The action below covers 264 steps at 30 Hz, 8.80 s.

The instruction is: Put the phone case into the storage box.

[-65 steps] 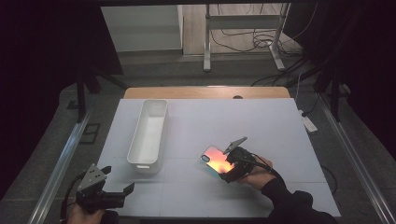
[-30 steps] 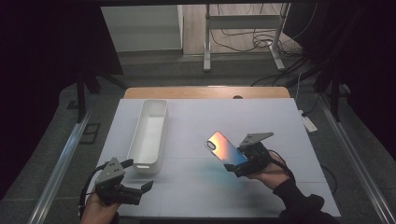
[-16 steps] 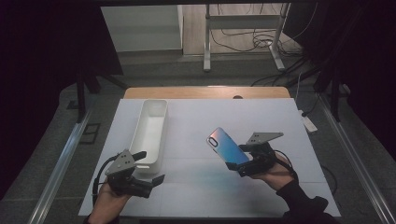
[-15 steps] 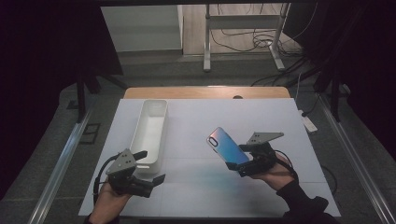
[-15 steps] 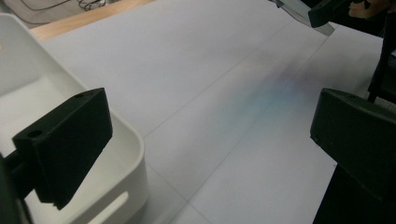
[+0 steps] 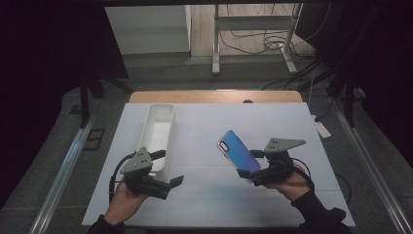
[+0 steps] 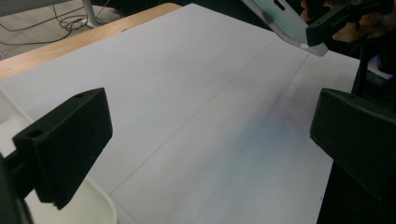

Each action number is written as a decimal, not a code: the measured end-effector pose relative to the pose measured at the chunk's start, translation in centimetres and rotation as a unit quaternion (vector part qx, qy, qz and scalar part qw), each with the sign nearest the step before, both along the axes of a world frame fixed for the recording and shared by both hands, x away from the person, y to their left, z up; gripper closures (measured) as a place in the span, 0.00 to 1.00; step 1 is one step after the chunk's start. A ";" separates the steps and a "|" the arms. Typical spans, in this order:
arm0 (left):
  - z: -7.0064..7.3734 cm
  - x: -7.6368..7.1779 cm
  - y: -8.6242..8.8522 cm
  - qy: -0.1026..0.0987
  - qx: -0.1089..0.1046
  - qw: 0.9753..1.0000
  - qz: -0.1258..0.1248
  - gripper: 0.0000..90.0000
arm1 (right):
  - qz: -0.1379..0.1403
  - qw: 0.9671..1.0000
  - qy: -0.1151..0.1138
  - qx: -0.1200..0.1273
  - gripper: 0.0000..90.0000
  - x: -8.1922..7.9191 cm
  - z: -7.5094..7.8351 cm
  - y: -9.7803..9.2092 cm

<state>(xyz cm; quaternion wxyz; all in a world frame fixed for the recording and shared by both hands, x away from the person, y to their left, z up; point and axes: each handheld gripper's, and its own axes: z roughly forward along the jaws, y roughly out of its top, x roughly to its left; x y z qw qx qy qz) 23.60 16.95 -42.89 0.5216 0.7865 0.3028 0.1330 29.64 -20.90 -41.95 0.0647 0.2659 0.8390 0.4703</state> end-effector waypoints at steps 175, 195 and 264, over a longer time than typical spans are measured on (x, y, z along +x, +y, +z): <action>1.9 8.7 -5.0 0.057 0.033 0.994 -0.091 0.99 | -0.049 0.993 -0.007 -0.106 0.00 -2.5 -2.2 -2.7; 3.4 10.9 -3.3 0.055 0.045 0.996 -0.046 0.98 | -0.116 0.988 0.003 -0.100 0.00 -3.2 -2.4 -6.8; 5.3 16.7 4.7 0.067 0.092 0.983 0.145 0.98 | -0.245 0.963 0.018 -0.108 0.00 -5.7 -2.9 -12.8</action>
